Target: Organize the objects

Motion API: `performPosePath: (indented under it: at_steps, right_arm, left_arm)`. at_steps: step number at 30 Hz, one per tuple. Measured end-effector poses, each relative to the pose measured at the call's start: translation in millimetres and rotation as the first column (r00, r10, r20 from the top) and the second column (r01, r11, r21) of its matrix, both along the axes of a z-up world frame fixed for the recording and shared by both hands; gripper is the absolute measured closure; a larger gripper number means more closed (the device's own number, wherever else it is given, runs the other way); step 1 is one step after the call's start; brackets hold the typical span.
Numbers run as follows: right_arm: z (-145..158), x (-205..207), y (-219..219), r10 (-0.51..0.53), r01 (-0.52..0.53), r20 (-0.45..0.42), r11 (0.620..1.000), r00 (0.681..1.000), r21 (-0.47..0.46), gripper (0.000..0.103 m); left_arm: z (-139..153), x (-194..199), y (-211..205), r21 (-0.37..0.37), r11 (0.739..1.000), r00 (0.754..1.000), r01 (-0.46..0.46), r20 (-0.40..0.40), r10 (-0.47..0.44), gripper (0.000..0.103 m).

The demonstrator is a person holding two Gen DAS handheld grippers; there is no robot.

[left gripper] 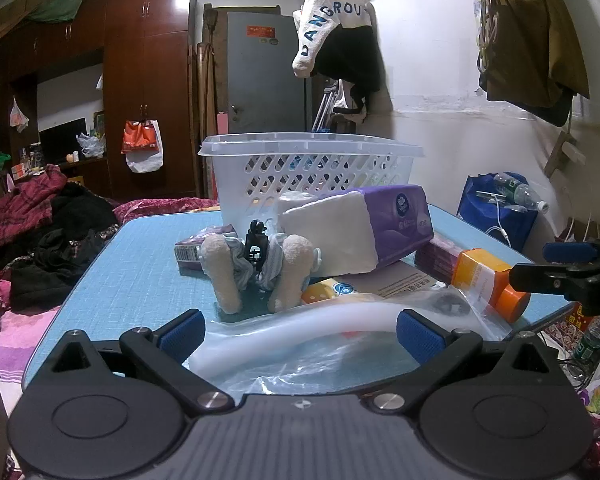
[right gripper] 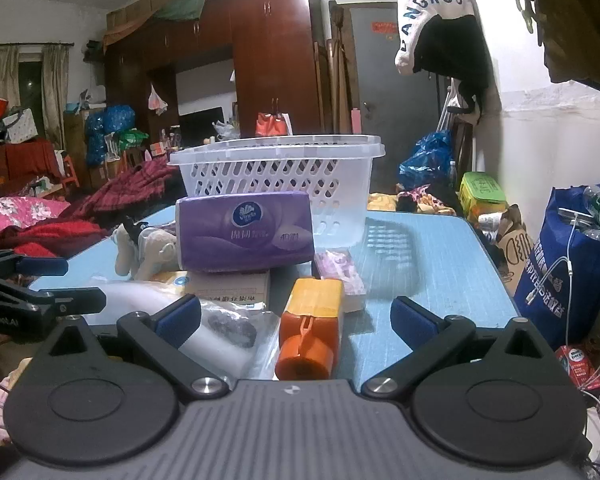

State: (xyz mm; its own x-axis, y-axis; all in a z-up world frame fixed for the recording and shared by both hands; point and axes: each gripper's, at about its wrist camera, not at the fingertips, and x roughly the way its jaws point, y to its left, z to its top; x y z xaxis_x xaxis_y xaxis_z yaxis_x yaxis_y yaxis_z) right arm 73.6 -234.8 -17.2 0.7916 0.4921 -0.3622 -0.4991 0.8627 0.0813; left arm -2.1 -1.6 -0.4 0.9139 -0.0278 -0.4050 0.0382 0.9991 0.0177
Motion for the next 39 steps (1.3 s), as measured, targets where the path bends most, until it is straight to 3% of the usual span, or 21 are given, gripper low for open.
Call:
performPosePath:
  at_steps: [39]
  right_arm:
    - [-1.0, 3.1, -0.7, -0.006, 0.006, -0.012, 1.000, 1.000, 0.003, 0.000]
  left_arm:
    - [-1.4, 3.5, -0.8, 0.000, 1.000, 1.000, 0.025, -0.010, -0.025, 0.000]
